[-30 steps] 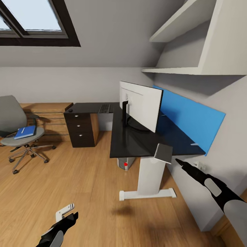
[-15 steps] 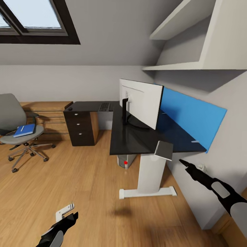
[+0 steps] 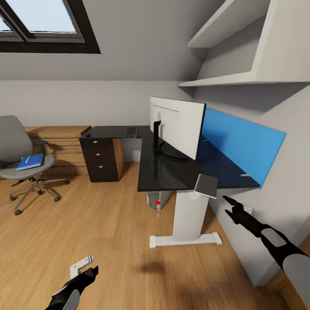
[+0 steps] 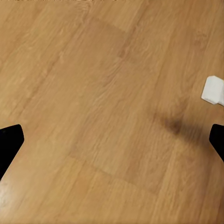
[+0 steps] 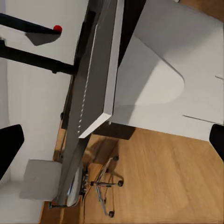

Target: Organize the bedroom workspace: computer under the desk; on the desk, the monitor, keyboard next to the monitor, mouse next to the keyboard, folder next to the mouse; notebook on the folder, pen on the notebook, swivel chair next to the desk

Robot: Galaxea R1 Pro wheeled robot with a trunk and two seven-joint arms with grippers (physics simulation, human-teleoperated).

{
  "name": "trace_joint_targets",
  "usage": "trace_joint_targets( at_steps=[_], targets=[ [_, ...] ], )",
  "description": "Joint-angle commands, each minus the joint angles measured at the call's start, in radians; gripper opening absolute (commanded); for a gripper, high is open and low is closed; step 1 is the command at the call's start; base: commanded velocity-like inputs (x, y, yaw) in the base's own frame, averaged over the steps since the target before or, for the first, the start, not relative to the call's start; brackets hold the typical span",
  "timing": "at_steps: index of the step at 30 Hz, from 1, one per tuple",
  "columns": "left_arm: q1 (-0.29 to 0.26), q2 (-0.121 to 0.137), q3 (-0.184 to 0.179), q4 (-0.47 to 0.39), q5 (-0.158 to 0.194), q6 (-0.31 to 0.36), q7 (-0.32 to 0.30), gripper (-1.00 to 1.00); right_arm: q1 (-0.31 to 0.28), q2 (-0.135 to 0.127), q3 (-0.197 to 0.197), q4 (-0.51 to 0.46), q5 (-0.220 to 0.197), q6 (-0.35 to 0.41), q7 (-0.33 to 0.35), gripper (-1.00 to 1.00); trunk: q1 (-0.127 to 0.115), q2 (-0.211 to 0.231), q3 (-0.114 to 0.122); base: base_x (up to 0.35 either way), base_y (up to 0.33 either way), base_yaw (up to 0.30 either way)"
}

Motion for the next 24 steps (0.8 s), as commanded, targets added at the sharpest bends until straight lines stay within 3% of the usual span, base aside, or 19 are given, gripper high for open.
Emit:
trace_joint_targets(
  at_steps=[1,7,24],
  targets=[
    [0.0,0.001,-0.002,-0.002,0.008,0.003,0.006,1.0,-0.001,0.005,0.002,0.001,-0.008,0.007,0.001,1.0,0.0,0.0,-0.001,0.0,0.0,0.0],
    [0.0,0.001,-0.002,-0.001,0.007,0.001,0.004,1.0,0.0,0.018,0.002,0.019,-0.005,0.005,0.001,1.0,0.0,0.0,-0.001,0.085,0.072,0.0],
    [0.0,0.0,-0.002,0.001,0.007,0.001,0.004,1.0,0.0,0.018,0.002,0.03,-0.005,-0.001,0.001,1.0,0.0,0.0,-0.001,0.087,0.047,0.0]
  ],
)
